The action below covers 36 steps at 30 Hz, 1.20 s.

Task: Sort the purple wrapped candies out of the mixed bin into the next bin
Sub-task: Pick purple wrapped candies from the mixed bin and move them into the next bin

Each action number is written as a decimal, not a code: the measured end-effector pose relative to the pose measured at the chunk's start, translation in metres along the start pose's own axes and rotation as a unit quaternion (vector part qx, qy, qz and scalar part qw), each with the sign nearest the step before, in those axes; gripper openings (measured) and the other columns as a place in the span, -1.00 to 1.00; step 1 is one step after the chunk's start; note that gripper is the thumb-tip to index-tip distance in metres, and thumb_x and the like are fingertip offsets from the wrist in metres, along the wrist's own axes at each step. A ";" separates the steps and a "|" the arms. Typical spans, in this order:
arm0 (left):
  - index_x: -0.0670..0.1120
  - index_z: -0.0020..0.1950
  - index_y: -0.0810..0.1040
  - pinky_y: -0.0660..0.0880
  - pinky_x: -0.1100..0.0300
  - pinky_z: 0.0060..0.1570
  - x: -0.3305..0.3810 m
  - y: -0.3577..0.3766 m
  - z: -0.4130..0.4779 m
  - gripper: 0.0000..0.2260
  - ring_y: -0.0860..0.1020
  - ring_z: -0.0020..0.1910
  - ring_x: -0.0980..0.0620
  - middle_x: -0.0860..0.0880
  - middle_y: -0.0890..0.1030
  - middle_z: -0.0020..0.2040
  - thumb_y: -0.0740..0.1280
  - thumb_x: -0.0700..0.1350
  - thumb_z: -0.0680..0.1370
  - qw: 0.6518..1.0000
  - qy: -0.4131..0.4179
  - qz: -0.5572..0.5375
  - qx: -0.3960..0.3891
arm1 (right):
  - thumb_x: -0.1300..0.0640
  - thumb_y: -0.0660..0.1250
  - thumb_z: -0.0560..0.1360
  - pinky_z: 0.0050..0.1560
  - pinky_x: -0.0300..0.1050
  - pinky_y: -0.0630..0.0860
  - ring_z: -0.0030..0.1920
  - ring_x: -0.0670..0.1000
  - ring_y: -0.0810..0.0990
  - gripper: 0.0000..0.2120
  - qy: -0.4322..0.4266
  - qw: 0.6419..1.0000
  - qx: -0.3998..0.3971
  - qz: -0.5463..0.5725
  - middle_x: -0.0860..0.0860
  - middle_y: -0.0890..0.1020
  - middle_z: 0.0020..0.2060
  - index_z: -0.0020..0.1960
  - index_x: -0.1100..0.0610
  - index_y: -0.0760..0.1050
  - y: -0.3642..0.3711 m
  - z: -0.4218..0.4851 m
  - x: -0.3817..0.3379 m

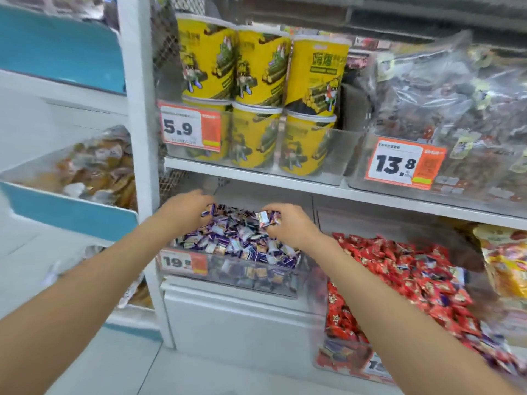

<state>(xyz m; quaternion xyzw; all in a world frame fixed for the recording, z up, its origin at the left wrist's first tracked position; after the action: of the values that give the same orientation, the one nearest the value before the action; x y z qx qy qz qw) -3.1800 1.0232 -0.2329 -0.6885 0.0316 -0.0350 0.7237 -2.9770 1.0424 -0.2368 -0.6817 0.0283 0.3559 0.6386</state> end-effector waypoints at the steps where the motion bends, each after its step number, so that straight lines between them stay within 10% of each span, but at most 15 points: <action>1: 0.12 0.46 0.33 0.53 0.04 -0.05 -0.001 0.004 0.004 -0.53 0.56 0.05 -0.13 -0.11 0.49 0.19 0.31 0.11 0.56 1.000 -0.007 0.014 -0.020 | 0.07 0.46 0.45 0.19 0.06 0.51 0.22 0.16 0.55 -0.38 0.003 0.999 -0.032 -0.033 0.09 0.52 0.31 0.46 0.00 0.34 0.008 0.009 0.002; 4: 0.21 0.53 0.11 0.47 -0.05 0.19 -0.003 0.030 0.011 -0.30 0.45 0.31 -0.18 -0.12 0.28 0.47 0.32 0.31 0.47 0.993 -0.031 0.012 -0.117 | -0.16 0.52 0.35 0.46 0.12 0.23 0.52 0.10 0.14 -0.04 -0.003 0.988 -0.119 -0.097 0.01 0.16 0.55 0.57 -0.09 0.05 0.027 0.019 0.004; 7: 0.19 0.54 0.13 0.43 -0.09 0.27 0.003 0.030 0.008 -0.29 0.37 0.39 -0.17 -0.10 0.27 0.50 0.36 0.27 0.47 0.994 -0.027 -0.022 -0.101 | -0.13 0.50 0.39 0.48 0.11 0.20 0.51 0.07 0.19 -0.14 -0.021 0.990 -0.088 -0.105 -0.01 0.24 0.52 0.56 -0.07 0.12 0.017 0.018 0.008; 17: 0.06 0.11 0.58 0.47 0.17 -0.15 0.120 -0.026 -0.031 -0.85 0.53 -0.09 0.09 0.10 0.62 0.02 0.34 0.00 0.56 0.987 0.085 -0.130 0.049 | 0.30 0.33 0.46 -0.13 -0.19 0.42 -0.19 -0.06 0.49 -0.81 0.024 0.993 0.106 -0.039 -0.09 0.53 -0.21 0.00 0.07 0.58 -0.098 -0.116 0.068; 25: 0.08 0.13 0.60 0.54 0.07 -0.01 0.298 -0.038 -0.048 -0.82 0.55 -0.07 0.11 0.13 0.61 0.02 0.37 0.02 0.53 0.950 0.241 -0.196 0.028 | 0.15 0.42 0.50 0.10 -0.06 0.54 0.04 0.00 0.59 -0.74 0.196 0.978 0.031 -0.064 -0.02 0.62 0.04 0.19 0.09 0.58 -0.142 -0.262 0.195; 36: 0.14 0.36 0.46 0.31 0.02 0.36 0.384 0.034 -0.038 -0.38 0.38 0.34 0.01 0.06 0.47 0.34 0.51 0.23 0.34 0.934 0.304 -0.131 -0.132 | -0.20 0.42 0.45 -0.11 -0.18 0.39 -0.14 -0.07 0.46 -0.48 0.163 0.975 -0.148 -0.028 -0.15 0.45 -0.15 0.27 0.08 0.48 -0.071 -0.251 0.191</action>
<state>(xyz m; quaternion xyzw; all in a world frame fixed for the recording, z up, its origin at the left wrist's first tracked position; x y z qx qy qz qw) -2.8008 0.9509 -0.2683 -0.7325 0.1646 -0.3327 0.5707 -2.6866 0.9115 -0.2934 -0.8178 0.0596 0.2223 0.5275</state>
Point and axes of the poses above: each hand's wrist, its own z-axis towards the middle knuckle, its own y-axis out of the palm, x = y × z, the point moved 9 cm from there along z, towards the middle knuckle
